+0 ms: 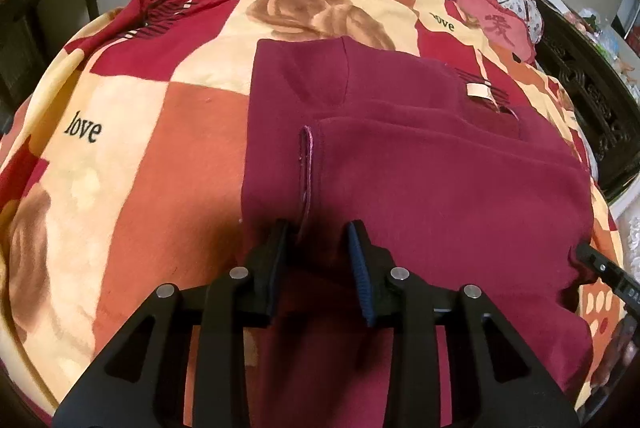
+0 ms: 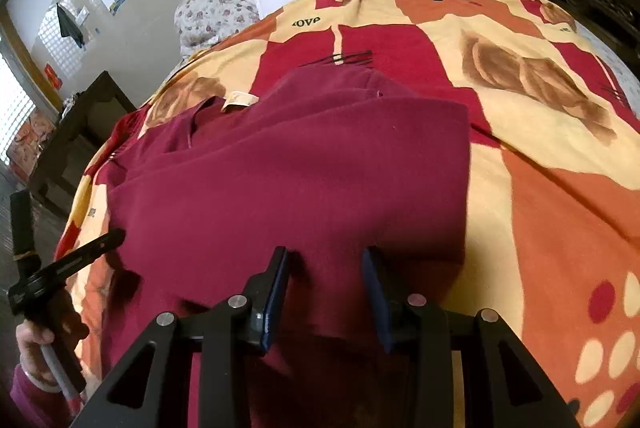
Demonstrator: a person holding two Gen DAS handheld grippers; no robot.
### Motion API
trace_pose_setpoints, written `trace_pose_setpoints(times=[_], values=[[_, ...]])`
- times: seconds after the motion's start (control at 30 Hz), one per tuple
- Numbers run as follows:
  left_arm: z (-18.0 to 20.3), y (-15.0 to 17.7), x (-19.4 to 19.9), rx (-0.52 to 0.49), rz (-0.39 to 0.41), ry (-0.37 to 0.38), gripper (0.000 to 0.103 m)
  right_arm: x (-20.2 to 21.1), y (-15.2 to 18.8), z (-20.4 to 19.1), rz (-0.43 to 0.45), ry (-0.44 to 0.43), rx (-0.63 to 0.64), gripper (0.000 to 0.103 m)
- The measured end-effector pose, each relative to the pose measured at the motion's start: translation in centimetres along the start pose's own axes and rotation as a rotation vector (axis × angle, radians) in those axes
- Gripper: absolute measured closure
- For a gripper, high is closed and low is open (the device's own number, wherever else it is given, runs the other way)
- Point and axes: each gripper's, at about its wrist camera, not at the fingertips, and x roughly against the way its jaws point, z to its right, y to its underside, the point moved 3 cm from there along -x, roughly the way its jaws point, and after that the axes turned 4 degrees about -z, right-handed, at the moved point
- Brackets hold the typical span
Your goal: Fold small clothes
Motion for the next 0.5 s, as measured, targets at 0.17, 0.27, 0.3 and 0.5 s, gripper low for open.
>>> trace_pose_setpoints(times=[0.17, 0.27, 0.3, 0.5], values=[[0.1, 0.9, 1.3, -0.004, 0.001, 0.009, 0.058, 2.3, 1.4, -1.2, 0.005, 0.000, 0.033, 0.065], [-0.1, 1.8, 2.0, 0.012, -0.016, 0.032, 0.052, 3.6, 2.6, -1.8, 0.010, -0.023, 0.048, 0.057], [-0.2, 2.3, 2.2, 0.011, -0.019, 0.031, 0.052, 3.6, 3.0, -2.0, 0.003, -0.018, 0.055, 0.054], [0.0, 4.7, 3.2, -0.027, -0.036, -0.004, 0.052, 3.6, 5.5, -2.7, -0.024, -0.002, 0.080, 0.054]])
